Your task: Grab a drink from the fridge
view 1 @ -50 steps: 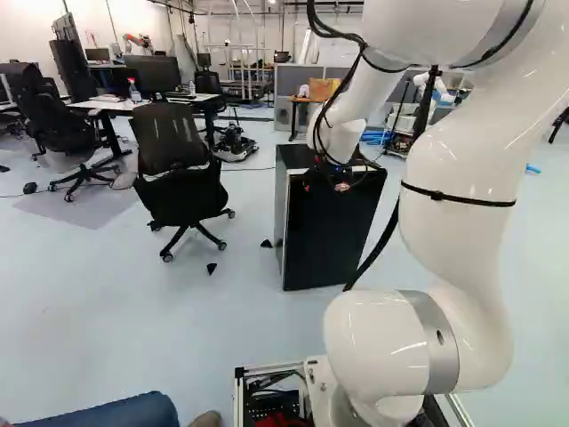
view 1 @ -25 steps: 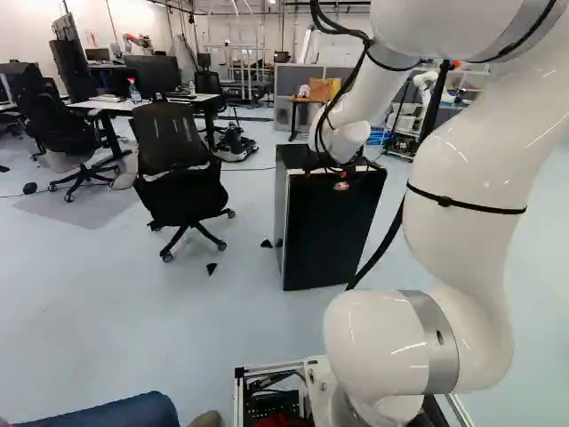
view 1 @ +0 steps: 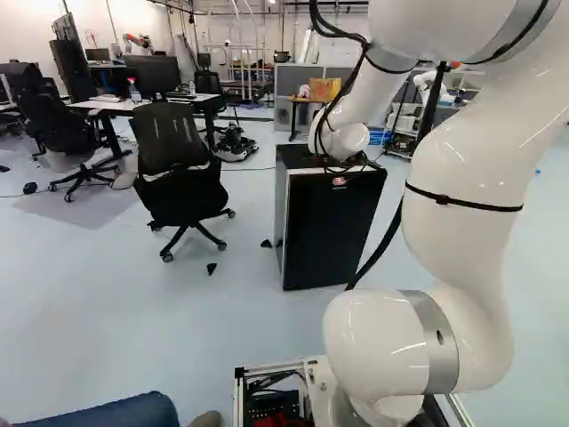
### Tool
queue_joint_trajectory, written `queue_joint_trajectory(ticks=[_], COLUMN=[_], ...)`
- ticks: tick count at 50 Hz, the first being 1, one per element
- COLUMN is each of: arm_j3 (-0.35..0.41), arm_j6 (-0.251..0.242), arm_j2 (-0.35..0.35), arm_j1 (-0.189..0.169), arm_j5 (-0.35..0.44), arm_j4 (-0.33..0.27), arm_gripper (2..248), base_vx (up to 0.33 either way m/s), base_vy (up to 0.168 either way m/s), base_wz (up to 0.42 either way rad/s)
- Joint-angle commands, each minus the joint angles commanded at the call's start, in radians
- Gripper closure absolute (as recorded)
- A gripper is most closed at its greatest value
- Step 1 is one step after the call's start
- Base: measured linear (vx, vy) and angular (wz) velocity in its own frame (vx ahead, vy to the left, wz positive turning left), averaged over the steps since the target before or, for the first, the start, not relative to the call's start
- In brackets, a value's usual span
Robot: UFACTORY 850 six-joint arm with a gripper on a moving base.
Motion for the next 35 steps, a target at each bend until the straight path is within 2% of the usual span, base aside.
queue_joint_trajectory(ticks=[24, 35], arm_j3=[-0.002, -0.001], arm_j6=[0.000, 0.000], arm_j2=[-0.051, -0.073], arm_j1=[0.000, 0.000], arm_j5=[0.249, 0.326], arm_j4=[0.000, 0.000], arm_gripper=[3, 3], base_vx=[0.000, 0.000], base_vy=[0.000, 0.000], base_wz=[0.000, 0.000])
